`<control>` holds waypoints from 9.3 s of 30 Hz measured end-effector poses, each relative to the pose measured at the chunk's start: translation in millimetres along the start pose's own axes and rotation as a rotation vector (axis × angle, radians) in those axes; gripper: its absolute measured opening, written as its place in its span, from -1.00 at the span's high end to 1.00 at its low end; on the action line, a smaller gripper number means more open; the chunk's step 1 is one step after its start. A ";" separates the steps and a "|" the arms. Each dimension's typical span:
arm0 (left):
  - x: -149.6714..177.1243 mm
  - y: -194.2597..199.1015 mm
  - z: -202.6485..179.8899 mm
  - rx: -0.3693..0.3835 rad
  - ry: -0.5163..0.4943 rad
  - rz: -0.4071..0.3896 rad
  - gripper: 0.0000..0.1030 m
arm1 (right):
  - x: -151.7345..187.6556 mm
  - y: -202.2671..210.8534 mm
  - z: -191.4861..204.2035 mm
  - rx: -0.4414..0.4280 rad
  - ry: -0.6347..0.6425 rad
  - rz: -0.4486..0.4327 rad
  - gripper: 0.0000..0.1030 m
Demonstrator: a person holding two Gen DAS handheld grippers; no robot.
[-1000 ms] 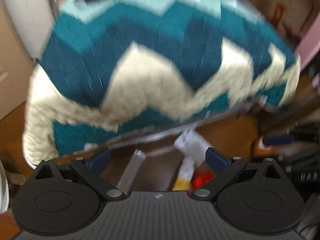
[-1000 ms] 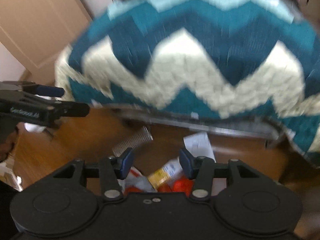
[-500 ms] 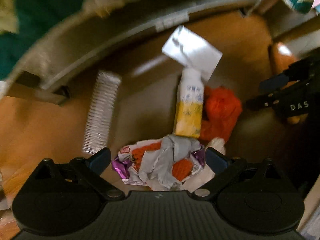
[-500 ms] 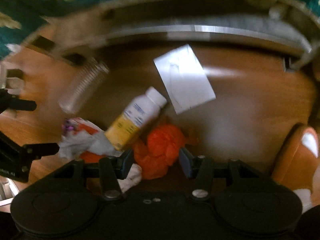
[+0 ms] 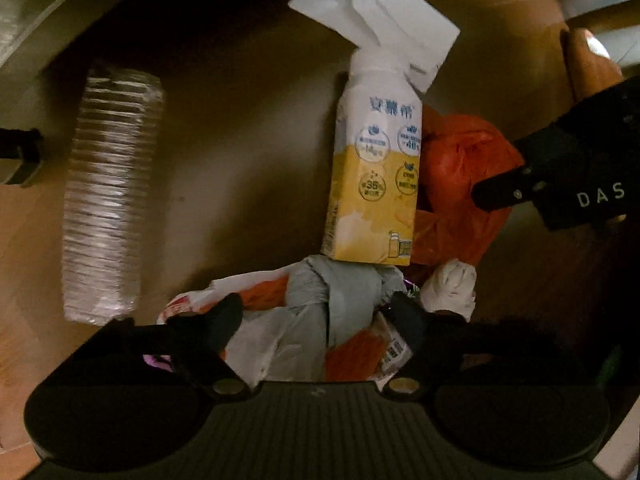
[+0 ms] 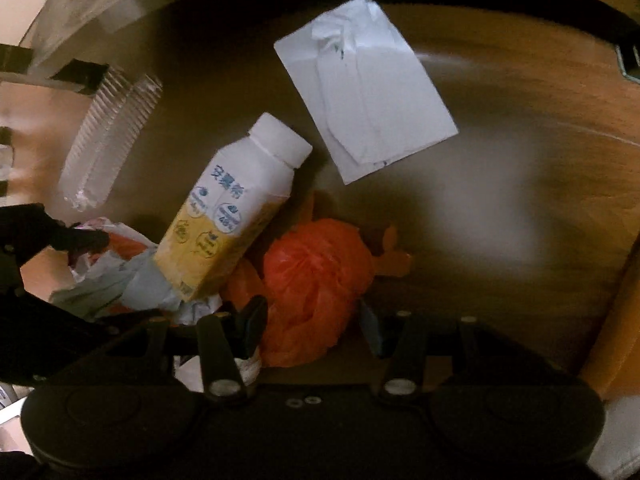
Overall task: Collect trash
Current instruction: 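Grasp the grey cloth with the left tool while the right tool grasps the orange plastic bag, then lift the grey cloth and orange bag and carry them to the teal bin, then open both tools over the teal bin to drop the cloth and bag, then move both tools back down toward the trash under the bench, then grasp the clear plastic cup with the left tool while the right tool grasps the yogurt bottle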
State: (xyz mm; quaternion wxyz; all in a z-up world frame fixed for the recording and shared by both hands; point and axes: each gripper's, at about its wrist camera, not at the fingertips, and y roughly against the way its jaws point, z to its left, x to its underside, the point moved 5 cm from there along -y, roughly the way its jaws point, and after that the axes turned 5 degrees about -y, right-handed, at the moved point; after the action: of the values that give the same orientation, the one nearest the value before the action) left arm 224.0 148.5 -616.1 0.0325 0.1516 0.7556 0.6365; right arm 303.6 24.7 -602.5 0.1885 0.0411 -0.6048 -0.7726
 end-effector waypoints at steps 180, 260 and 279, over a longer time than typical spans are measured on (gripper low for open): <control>52.2 610.8 -298.4 -0.190 -0.068 -1.002 -0.91 | 266.4 655.1 11.4 0.037 0.329 -1.010 -0.02; -21.7 2.0 109.0 -0.167 0.190 -0.223 0.18 | -48.4 0.2 57.5 0.059 -0.210 -0.151 0.07; -4.9 161.1 12.0 -0.120 -0.005 -0.294 0.18 | 10.9 168.2 43.1 0.041 -0.080 -0.383 0.12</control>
State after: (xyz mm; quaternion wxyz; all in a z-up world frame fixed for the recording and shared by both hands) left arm 261.8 181.8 -462.5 0.1363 0.0387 0.7300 0.6686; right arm 321.5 27.4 -429.5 0.0130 0.1286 -0.6085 -0.7830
